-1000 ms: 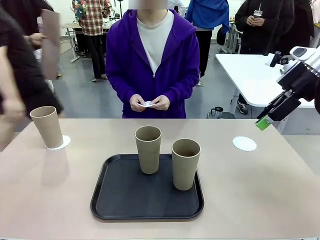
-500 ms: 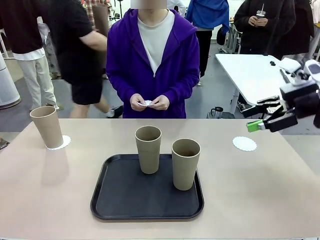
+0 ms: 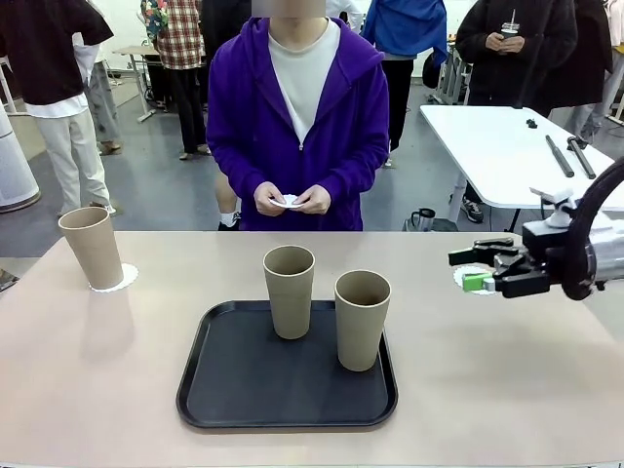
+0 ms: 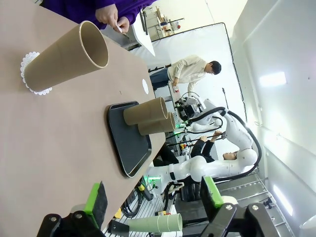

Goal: Place coasters on the table and set cups on them.
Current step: Take one Reusable plastic cup from the Flat Tray and place it on a coaster set by the human.

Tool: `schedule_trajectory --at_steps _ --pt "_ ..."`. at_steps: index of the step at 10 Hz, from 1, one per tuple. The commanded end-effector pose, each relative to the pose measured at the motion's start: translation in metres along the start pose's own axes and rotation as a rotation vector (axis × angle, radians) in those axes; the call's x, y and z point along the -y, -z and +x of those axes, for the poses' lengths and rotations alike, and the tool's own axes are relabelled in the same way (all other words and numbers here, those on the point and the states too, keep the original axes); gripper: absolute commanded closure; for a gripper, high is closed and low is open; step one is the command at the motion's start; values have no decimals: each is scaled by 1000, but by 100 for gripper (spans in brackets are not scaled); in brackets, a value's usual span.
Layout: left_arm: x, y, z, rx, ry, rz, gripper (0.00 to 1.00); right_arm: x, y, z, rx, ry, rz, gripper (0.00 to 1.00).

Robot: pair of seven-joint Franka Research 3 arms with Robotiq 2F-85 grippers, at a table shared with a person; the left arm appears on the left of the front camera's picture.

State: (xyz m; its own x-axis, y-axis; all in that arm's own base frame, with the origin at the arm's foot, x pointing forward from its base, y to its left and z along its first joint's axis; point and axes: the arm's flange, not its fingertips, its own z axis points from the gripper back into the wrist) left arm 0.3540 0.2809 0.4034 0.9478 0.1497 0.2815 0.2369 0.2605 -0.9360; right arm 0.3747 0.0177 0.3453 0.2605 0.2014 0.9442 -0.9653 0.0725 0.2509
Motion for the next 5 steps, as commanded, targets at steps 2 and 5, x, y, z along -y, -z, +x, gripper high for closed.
schedule_trajectory --at_steps 2,5 --pt "1 -2 -2 -1 8 -3 0 22 24 -21 -14 -61 37 0" --pt "1 -2 -2 -1 8 -3 0 27 39 -35 -67 -68 33 0"
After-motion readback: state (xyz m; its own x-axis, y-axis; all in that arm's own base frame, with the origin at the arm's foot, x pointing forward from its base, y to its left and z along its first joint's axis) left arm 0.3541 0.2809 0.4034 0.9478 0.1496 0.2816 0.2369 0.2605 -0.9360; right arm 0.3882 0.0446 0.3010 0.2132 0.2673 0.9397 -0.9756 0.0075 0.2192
